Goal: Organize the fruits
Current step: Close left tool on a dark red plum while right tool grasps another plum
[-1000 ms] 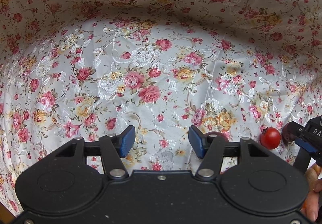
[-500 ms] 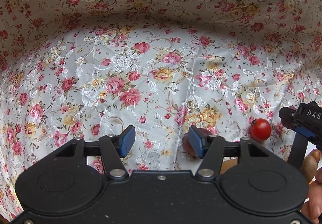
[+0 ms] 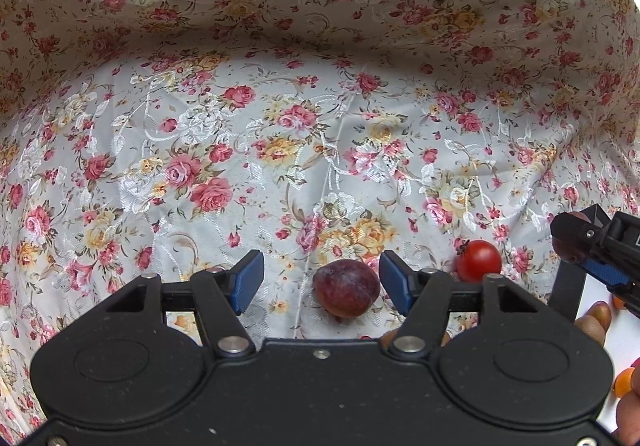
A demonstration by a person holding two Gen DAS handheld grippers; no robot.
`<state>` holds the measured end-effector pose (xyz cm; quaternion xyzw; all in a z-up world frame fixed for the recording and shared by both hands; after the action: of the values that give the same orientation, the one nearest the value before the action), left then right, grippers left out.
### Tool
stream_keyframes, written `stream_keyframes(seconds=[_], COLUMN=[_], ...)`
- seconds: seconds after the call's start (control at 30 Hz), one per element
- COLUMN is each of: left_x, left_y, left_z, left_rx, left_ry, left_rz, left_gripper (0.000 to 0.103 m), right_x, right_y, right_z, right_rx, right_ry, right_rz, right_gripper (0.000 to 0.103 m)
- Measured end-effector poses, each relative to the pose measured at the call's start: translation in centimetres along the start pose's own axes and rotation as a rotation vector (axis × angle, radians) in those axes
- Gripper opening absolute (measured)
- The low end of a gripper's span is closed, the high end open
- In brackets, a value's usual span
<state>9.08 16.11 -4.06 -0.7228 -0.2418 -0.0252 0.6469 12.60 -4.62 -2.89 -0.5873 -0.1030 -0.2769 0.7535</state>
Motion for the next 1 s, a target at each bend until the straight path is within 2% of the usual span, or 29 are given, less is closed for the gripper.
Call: stream_keyframes(seconds=[0.53,0.7,0.8,0.93,1.0], left_x=[-0.2,-0.1,-0.2,-0.1,-0.1], left_y=[2.6,2.6,2.7,2.8,2.6], left_z=[0.2,0.1,0.0,-0.5,-0.5], left_rx=[-0.008,0.006,0.011,0.003,0.008], left_ry=[-0.043,-0.041,-0.039,-0.03,-0.042], left_rz=[0.06,0.047,0.051,0.055,0.048], left_gripper=[0.066,0.065,0.061,0.05,0.048], right_x=[-0.2,-0.4,-0.5,-0.6,-0.6], right_y=[-1.1,-1.0,-1.1,-1.4,-1.5], right_z=[-0.5,-0.6,-0.5,-0.3,-0.4], right_rx=[0.011,0.005,0.006,-0.004,-0.003], right_ry=[-0.023,-0.03,-0.036,-0.062,-0.067], right_rz=[-0.012,-0.002,-0.001,-0.011,-0.012], right_gripper=[0.036,0.036,0.036,0.036,0.036])
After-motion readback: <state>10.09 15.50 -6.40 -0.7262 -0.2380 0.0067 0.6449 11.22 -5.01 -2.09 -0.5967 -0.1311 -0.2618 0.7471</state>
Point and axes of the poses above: each gripper's, at about its wrist camera, not at the fingertips, and y roughly the way its jaws point, z to its left, x to its top, the point moved 3 cm from there along y, roughly the way its jaws point, and after that the axes turned 1 degree about -x, right-handed, at the moved point
